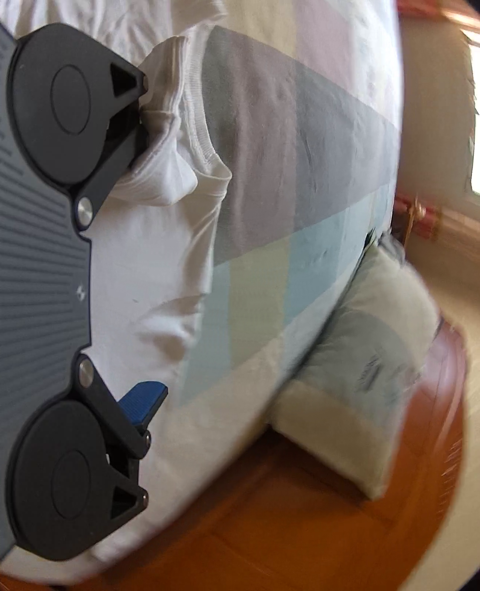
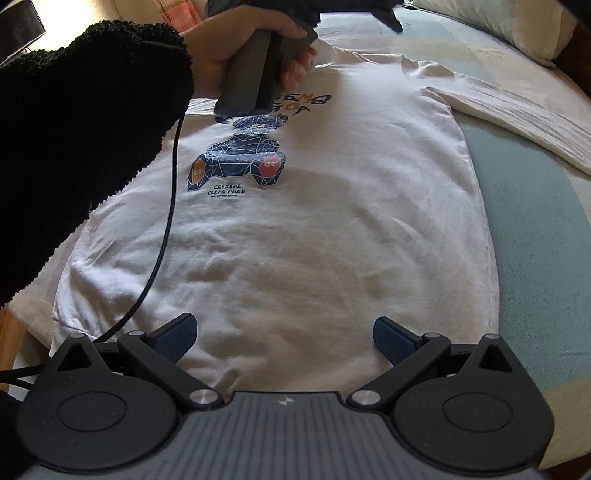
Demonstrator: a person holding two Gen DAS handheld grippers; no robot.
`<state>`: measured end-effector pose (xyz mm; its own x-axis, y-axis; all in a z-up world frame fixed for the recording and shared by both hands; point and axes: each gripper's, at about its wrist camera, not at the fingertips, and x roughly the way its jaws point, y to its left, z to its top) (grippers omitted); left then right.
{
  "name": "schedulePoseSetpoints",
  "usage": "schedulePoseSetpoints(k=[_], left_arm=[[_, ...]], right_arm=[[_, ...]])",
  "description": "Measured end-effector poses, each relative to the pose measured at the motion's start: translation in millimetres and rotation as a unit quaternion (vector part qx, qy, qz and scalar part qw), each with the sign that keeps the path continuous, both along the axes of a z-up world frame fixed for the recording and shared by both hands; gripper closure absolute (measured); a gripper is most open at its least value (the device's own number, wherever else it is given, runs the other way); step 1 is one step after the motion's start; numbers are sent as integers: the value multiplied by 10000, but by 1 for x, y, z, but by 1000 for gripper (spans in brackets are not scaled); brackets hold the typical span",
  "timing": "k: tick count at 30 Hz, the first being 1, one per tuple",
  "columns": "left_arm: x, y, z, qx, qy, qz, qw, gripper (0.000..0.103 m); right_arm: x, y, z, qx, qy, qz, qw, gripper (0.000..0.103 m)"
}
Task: Fold clothes
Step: 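Carry the sleeve cuff across the sweatshirt body toward the collar with left gripper, then lay the sleeve on the body and open the left gripper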
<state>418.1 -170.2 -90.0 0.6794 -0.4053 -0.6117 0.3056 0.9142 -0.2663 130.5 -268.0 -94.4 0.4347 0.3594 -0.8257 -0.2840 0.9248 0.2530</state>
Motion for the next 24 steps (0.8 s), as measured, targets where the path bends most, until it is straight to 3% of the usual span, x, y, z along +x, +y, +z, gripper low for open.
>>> schedulePoseSetpoints(k=[4, 9, 13, 14, 16, 19, 20, 23, 24], left_arm=[[-7, -21, -9, 902, -84, -620, 9940, 1], [-21, -18, -12, 1321, -150, -1412, 9810, 1], [-32, -22, -8, 1741, -309, -1772, 9682, 1], [-34, -26, -7, 1904, -357, -1847, 9635, 1], [-37, -42, -9, 2456, -431, -2047, 9465, 1], [-43, -72, -21, 3625, -539, -2341, 9005, 1], [-47, -78, -23, 3802, -616, -2415, 8907, 1], [-51, -81, -17, 3852, -646, -2541, 8848, 1], [-49, -77, -13, 3645, -531, -2561, 8937, 1]], right_arm=[[-1, -2, -1, 15, 2, -36, 10000, 0], [-3, -8, -1, 51, 15, -170, 9998, 0], [-2, -10, -3, 118, 8, -246, 9996, 0], [-2, -10, -3, 126, 4, -256, 9996, 0], [-1, -10, -4, 131, -4, -257, 9996, 0], [-2, -12, -4, 170, -7, -271, 9995, 0], [-2, -12, -4, 193, -5, -285, 9994, 0], [-2, -15, -3, 262, 0, -327, 9991, 0], [-3, -16, -3, 285, 2, -341, 9990, 0]])
